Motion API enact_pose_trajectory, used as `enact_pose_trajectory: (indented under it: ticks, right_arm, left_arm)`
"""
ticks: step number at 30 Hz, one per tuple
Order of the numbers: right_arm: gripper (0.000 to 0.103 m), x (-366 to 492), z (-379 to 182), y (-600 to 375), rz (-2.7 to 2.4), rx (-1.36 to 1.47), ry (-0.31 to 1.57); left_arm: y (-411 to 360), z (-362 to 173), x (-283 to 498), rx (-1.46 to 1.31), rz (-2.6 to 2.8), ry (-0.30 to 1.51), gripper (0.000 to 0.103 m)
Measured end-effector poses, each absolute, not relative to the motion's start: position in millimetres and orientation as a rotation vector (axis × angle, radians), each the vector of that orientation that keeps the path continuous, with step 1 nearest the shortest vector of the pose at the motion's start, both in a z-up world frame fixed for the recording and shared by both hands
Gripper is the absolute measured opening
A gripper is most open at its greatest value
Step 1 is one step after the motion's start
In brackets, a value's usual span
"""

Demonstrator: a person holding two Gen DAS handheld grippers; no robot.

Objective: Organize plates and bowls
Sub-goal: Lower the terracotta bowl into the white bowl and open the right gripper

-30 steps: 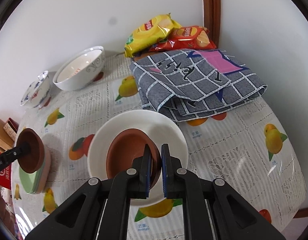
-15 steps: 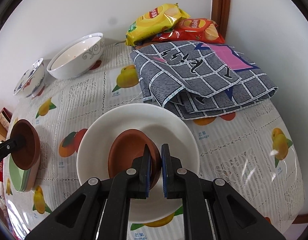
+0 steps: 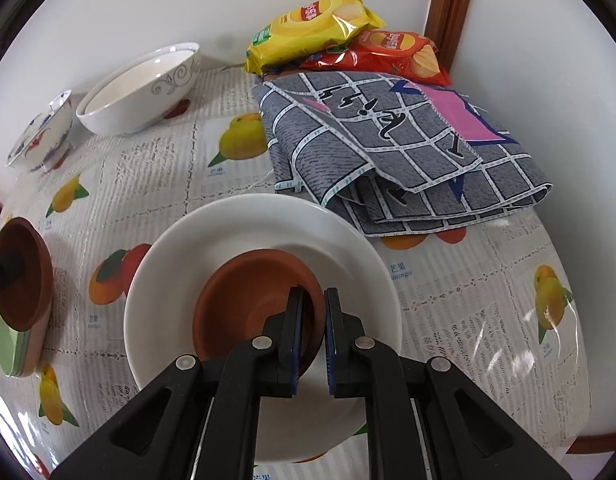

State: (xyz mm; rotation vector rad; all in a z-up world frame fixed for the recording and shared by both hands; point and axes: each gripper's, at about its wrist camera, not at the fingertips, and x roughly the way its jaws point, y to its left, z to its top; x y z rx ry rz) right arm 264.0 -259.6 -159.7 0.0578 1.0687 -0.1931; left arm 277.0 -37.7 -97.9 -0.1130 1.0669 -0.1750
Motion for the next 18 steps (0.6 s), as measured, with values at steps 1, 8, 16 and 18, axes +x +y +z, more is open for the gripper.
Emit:
enact_pose_trajectory:
  ticks: [1, 8, 16, 18]
  right_arm:
    - [0.012, 264.6, -160.3, -258.0, -0.196, 0.042, 1.071]
    - [0.014, 267.5, -164.2, -251.6, -0.213, -0.021, 1.075]
    - [0.02, 268.6, -166.5, -248.7, -0.213, -0.058, 1.085]
    - [0.021, 268.3, -165.0, -249.3, -0.213, -0.063, 1.086]
  left_arm:
    - [-37.8, -97.9, 277.2, -0.113, -0.174, 1.067, 0.008]
    - [-38.1, -99.7, 278.5, -0.106, -0.167, 1.069, 0.008]
    - [-41.4, -100.7, 277.7, -0.099, -0.175, 1.07, 0.008]
    - [-43.0, -99.5, 276.8, -0.097, -0.178, 1.068, 0.008]
